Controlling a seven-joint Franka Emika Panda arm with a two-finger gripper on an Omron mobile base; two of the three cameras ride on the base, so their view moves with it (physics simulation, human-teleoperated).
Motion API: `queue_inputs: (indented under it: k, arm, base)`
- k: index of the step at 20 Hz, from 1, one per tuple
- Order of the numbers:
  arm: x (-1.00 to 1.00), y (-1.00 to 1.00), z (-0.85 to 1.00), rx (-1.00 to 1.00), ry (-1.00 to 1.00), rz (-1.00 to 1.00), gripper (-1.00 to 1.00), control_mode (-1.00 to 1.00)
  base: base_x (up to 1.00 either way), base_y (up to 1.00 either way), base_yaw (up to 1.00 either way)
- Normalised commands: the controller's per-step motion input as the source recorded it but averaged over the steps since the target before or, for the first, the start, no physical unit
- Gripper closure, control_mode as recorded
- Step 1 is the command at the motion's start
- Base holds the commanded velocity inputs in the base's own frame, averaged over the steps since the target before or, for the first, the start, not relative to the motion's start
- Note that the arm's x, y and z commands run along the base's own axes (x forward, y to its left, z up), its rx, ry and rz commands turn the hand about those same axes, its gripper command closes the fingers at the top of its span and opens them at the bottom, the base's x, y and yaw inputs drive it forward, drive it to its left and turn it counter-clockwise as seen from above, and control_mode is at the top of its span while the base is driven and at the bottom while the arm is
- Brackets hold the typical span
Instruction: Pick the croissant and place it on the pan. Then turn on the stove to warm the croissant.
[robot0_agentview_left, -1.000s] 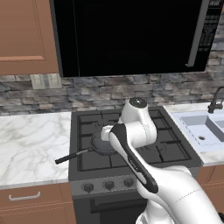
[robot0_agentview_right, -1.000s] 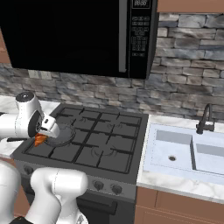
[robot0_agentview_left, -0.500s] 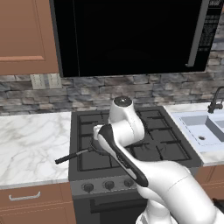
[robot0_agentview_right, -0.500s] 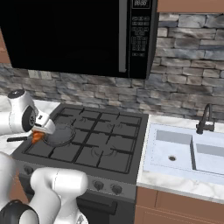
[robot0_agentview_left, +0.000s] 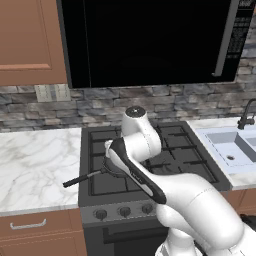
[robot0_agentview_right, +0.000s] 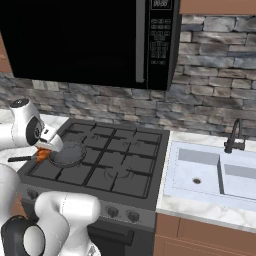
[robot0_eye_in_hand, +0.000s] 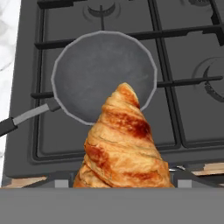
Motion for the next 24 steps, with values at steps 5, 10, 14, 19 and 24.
queue_inputs:
  k: [5, 10, 14, 19, 24]
  arm:
    - [0.15, 0.0, -0.07, 0.0, 0.04, -0.02, 1.0, -1.0]
    - [0.2, 0.0, -0.11, 0.0, 0.01, -0.01, 1.0, -1.0]
    - [0.15, 0.0, -0.27, 0.0, -0.02, 0.0, 1.0, -1.0]
    - [0.11, 0.0, -0.21, 0.0, -0.05, 0.0, 1.0, -1.0]
    - [0.08, 0.0, -0.09, 0.0, 0.0, 0.0, 1.0, -1.0]
  base:
    - [0.0, 0.0, 0.0]
    - [0.0, 0.0, 0.0]
    - [0.0, 0.0, 0.0]
    - [0.0, 0.0, 0.0]
    - [0.0, 0.0, 0.0]
